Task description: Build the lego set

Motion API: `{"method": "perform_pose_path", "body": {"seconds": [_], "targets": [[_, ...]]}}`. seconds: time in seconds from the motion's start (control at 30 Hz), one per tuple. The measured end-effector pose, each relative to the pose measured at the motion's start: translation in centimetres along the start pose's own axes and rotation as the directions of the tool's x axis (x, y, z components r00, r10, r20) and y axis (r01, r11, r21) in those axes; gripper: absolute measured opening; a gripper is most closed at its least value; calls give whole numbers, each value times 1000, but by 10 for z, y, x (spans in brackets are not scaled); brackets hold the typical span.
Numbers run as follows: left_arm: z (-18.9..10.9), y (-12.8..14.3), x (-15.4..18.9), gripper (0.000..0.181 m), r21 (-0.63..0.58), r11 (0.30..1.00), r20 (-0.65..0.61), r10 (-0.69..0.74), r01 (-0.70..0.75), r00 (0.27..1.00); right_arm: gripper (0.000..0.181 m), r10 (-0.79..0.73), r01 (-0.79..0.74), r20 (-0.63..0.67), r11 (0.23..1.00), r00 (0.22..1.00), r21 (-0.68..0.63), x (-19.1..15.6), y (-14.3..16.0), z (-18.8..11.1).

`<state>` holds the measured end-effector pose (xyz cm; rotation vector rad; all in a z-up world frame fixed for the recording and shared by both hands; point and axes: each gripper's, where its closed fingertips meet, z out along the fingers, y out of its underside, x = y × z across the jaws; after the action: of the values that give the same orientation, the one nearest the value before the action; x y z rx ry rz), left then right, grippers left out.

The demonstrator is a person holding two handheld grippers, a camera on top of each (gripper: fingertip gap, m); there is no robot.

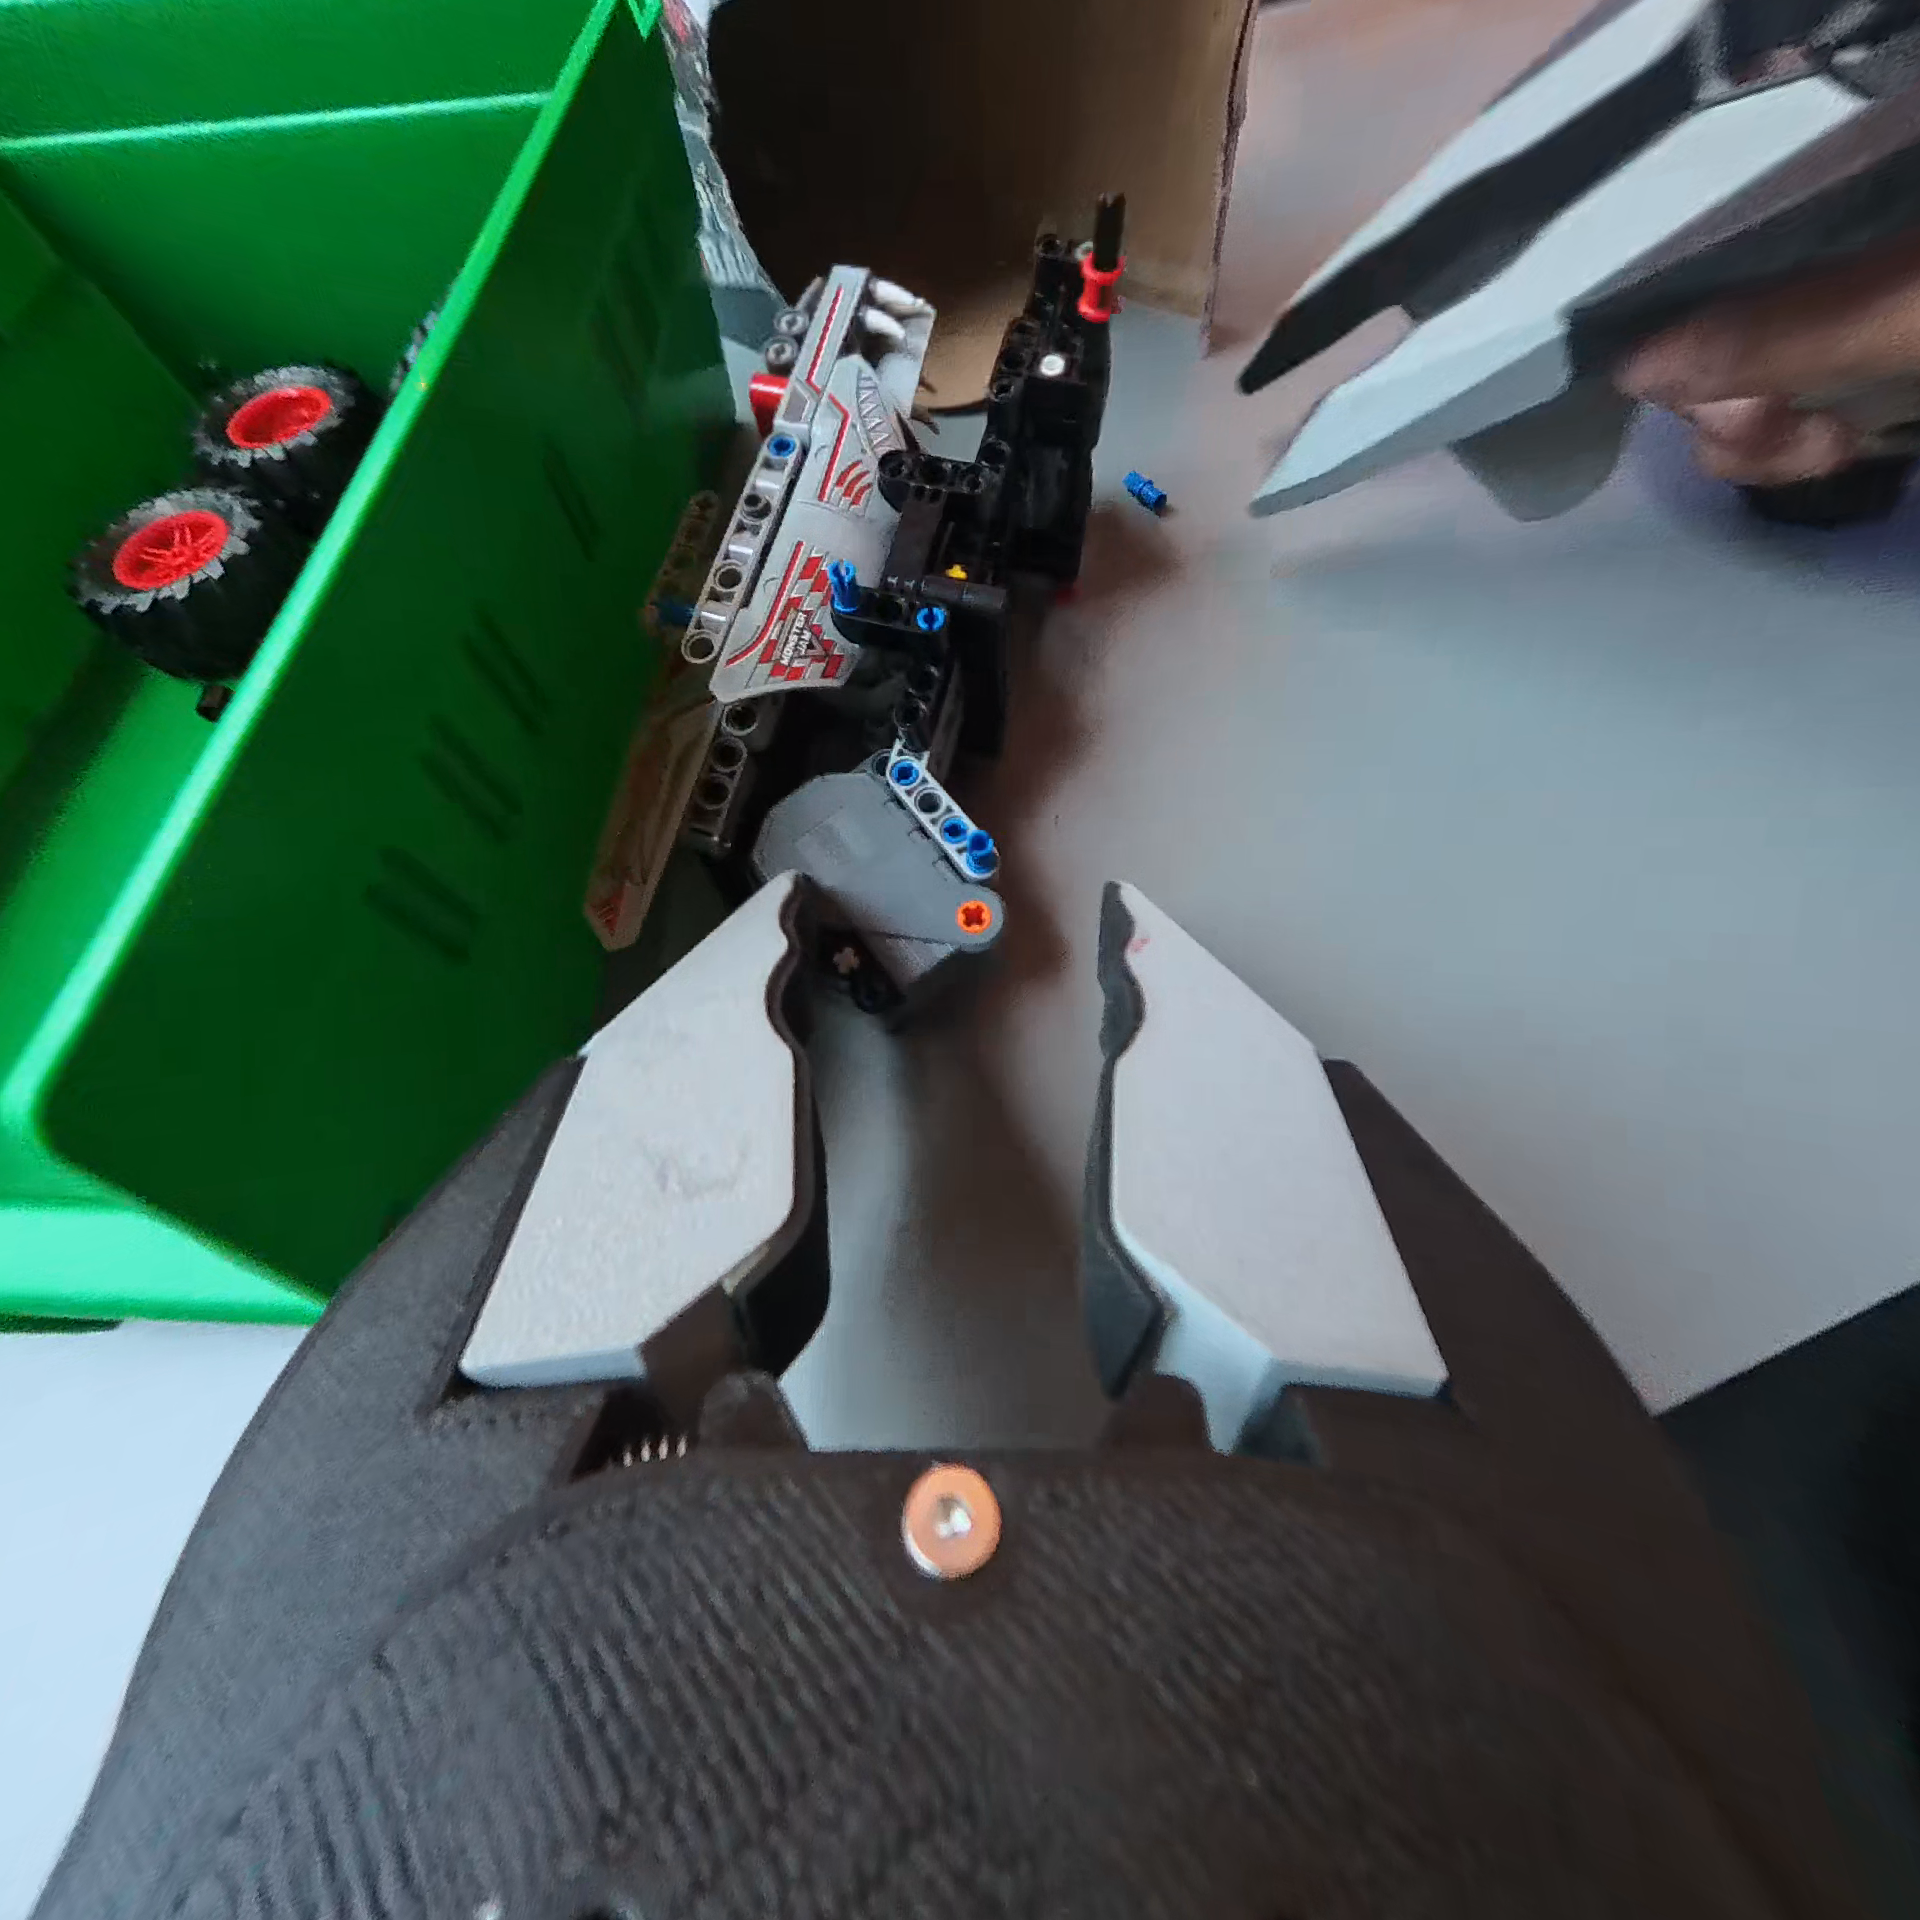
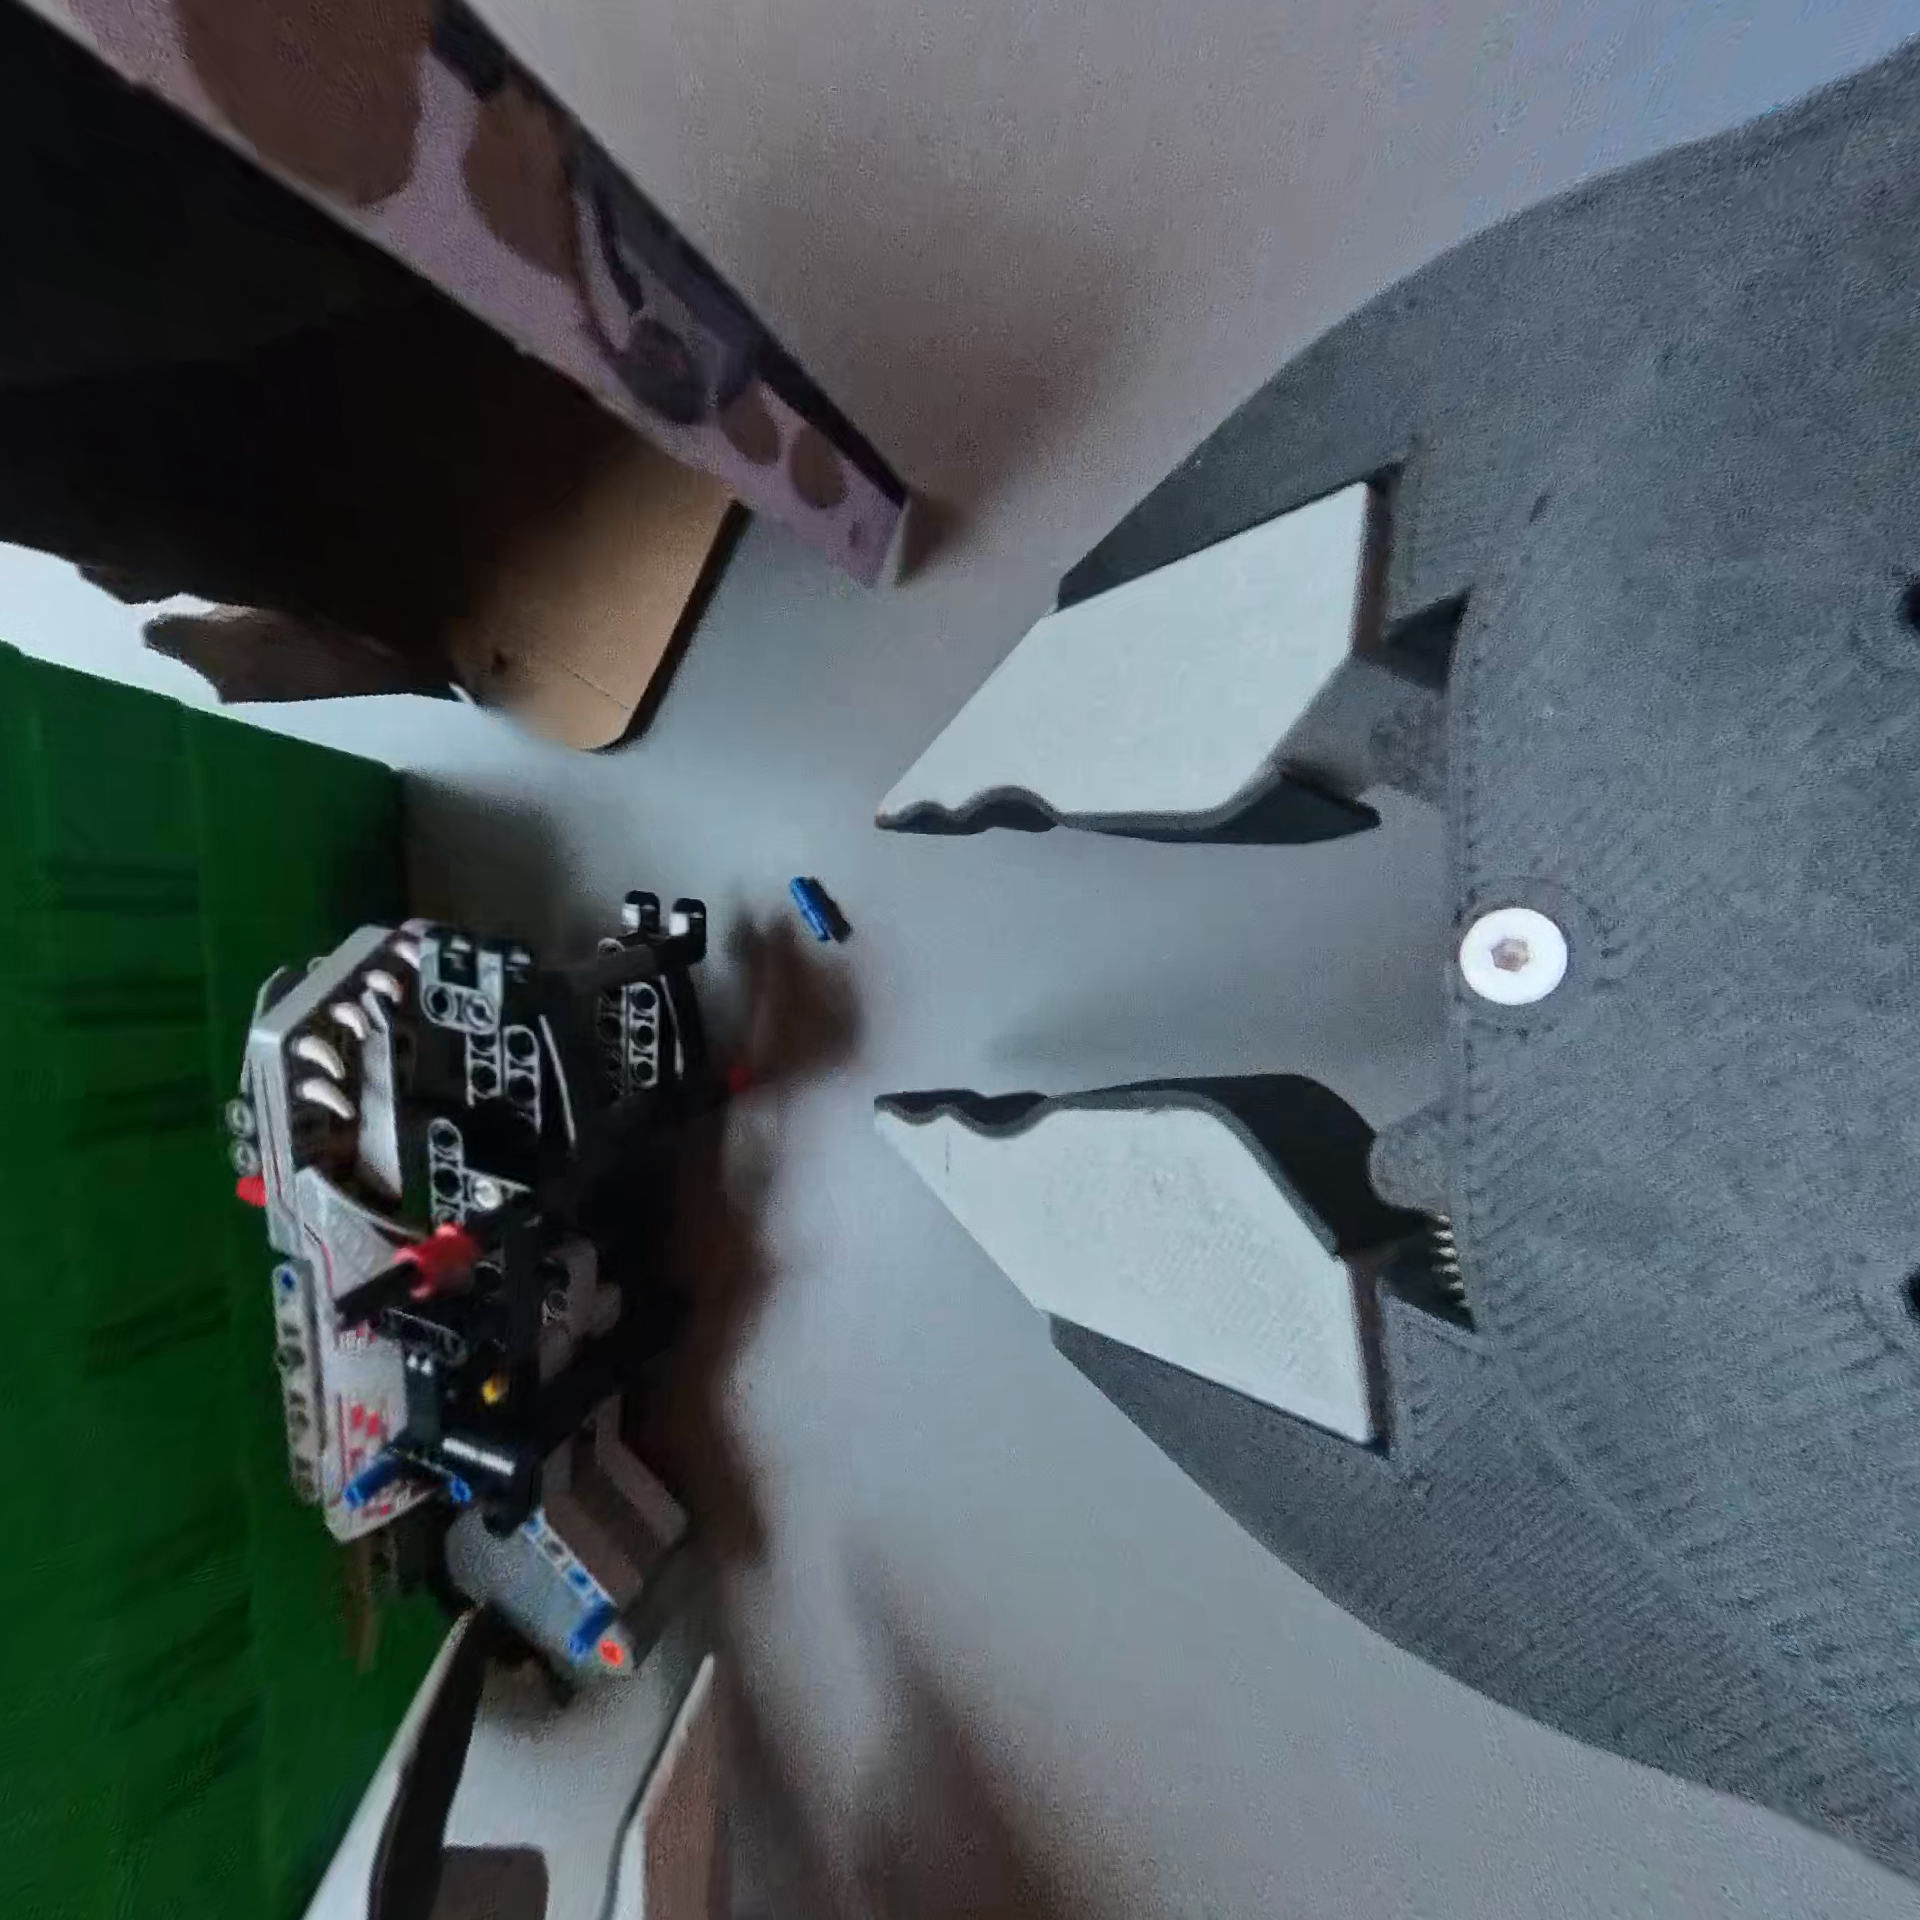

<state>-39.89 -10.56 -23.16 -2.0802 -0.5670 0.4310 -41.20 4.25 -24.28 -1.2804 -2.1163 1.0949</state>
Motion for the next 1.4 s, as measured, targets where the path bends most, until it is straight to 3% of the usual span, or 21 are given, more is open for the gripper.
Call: {"method": "perform_pose_path", "body": {"seconds": [0.07,0.27,0.4,0.53,0.77,0.87,1.0,1.17,1.27,1.3,1.4], "targets": [[-2,1,-1,53,20,1000,10,3,-3,1000,50,-59,59,14,998,998,-32,4,-3,14],[-6,4,2,48,60,997,-34,-53,55,998,28,-112,113,17,988,994,-103,13,1,31],[-8,2,2,41,87,994,-44,-64,68,997,28,-83,88,51,991,995,-102,12,1,32],[-8,2,2,41,88,994,-50,-68,72,996,1,-67,73,69,992,995,-103,14,0,33],[-9,1,2,40,97,987,-99,-121,130,988,1,-43,47,54,996,998,-72,17,-2,25],[-11,0,2,40,109,983,-116,-134,147,984,1,-52,55,52,997,997,-60,-2,-7,-10],[-14,-1,4,40,131,982,-120,-121,137,985,0,-131,133,-30,987,991,85,-34,-23,-109],[-16,-2,8,38,136,983,-132,-105,123,986,0,-9,45,-333,994,943,101,42,10,-234],[-22,-11,17,41,139,978,-178,-127,152,976,7,51,-95,-401,991,915,-92,82,73,-256],[-25,-16,22,42,130,981,-190,-121,147,974,25,46,-119,-399,980,916,-162,87,93,-255],[-38,-47,35,42,169,982,-180,-49,80,982,25,15,-106,-380,970,925,-221,92,119,-254]]}}
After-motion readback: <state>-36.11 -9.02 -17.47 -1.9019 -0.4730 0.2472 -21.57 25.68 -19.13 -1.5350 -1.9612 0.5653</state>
